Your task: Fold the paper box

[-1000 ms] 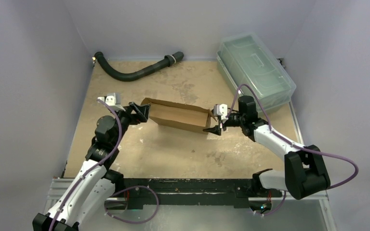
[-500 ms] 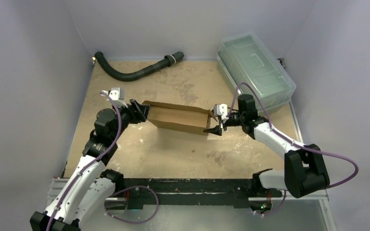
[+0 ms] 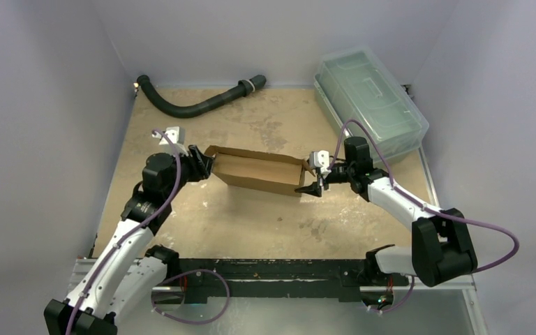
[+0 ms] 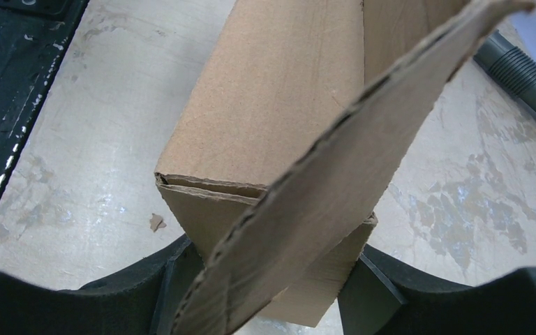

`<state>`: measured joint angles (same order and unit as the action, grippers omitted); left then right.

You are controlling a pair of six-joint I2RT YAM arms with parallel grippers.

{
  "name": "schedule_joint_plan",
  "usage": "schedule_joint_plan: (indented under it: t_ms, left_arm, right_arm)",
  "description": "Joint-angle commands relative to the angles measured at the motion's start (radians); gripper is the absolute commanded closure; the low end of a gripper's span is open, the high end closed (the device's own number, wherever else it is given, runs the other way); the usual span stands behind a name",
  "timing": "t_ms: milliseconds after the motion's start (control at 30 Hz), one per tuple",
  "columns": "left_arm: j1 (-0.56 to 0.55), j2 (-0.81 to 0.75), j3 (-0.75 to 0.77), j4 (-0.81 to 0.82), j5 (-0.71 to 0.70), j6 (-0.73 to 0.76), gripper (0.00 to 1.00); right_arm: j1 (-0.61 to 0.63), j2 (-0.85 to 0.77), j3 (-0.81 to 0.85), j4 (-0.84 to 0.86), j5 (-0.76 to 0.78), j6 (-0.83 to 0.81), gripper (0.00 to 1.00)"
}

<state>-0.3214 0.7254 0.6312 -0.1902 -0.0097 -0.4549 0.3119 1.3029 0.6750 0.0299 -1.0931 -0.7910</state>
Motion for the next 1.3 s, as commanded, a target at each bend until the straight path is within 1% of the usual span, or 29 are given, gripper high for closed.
schedule_joint_plan:
  t_ms: [0, 200, 367, 700, 1067, 1267]
  left_arm:
    - [0.004, 0.047, 0.059, 0.029, -0.007, 0.034, 0.55]
    - [0.004, 0.064, 0.069, 0.037, -0.003, 0.024, 0.64]
    - [0.004, 0.052, 0.067, 0.031, -0.008, 0.021, 0.65]
    - [0.004, 0.072, 0.124, -0.008, 0.004, 0.084, 0.63]
    - [0.004, 0.093, 0.139, -0.039, 0.035, 0.098, 0.69]
    - [0.004, 0.101, 0.163, -0.063, 0.052, 0.074, 0.82]
  right_arm:
    - [-0.004, 0.007, 0.042, -0.027, -0.021, -0.008, 0.46]
    - [-0.004, 0.011, 0.044, -0.027, -0.021, -0.011, 0.47]
    - [-0.004, 0.013, 0.044, -0.027, -0.022, -0.013, 0.47]
    - [-0.004, 0.013, 0.047, -0.027, -0.022, -0.013, 0.47]
    - [-0.004, 0.013, 0.046, -0.027, -0.022, -0.014, 0.48]
    - [-0.004, 0.013, 0.047, -0.027, -0.019, -0.016, 0.48]
